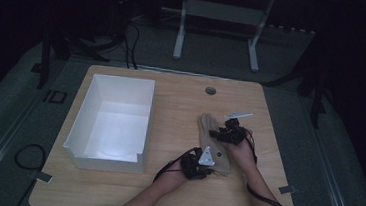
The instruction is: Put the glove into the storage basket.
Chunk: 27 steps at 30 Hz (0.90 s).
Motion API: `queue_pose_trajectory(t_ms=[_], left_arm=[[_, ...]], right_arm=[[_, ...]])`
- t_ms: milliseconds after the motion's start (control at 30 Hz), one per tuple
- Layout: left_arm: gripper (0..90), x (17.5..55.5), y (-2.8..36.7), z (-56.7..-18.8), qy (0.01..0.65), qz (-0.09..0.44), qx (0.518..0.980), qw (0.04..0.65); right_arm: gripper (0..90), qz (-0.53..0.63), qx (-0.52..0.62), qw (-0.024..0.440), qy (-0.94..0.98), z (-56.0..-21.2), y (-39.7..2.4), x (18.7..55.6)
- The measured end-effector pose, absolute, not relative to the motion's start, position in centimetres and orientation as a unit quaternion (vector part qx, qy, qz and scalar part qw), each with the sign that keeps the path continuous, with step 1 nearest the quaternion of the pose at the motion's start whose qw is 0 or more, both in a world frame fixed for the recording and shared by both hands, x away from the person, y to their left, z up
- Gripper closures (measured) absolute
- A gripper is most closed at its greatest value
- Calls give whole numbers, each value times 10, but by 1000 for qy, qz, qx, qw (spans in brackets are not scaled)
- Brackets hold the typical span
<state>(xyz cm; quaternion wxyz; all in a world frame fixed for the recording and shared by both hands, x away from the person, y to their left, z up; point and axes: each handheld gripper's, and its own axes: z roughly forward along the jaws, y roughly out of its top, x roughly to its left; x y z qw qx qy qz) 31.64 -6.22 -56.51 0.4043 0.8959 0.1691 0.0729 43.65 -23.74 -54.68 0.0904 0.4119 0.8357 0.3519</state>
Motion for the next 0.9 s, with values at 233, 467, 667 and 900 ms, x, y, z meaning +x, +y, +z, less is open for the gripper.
queue_pose_trajectory(t_ms=[233, 467, 667, 900], left_arm=[[812, 318, -61, -556, 180, 69, 897, 397], [814, 321, -49, -532, 187, 49, 889, 414], [815, 322, -34, -493, 189, 33, 871, 452], [814, 317, -20, -460, 195, 50, 864, 461]], right_arm=[[650, 380, 424, 61, 820, -537, -243, 440], [649, 417, 426, 43, 802, -515, -247, 439], [648, 439, 422, 46, 792, -493, -251, 435], [648, 457, 408, 58, 788, -466, -247, 431]])
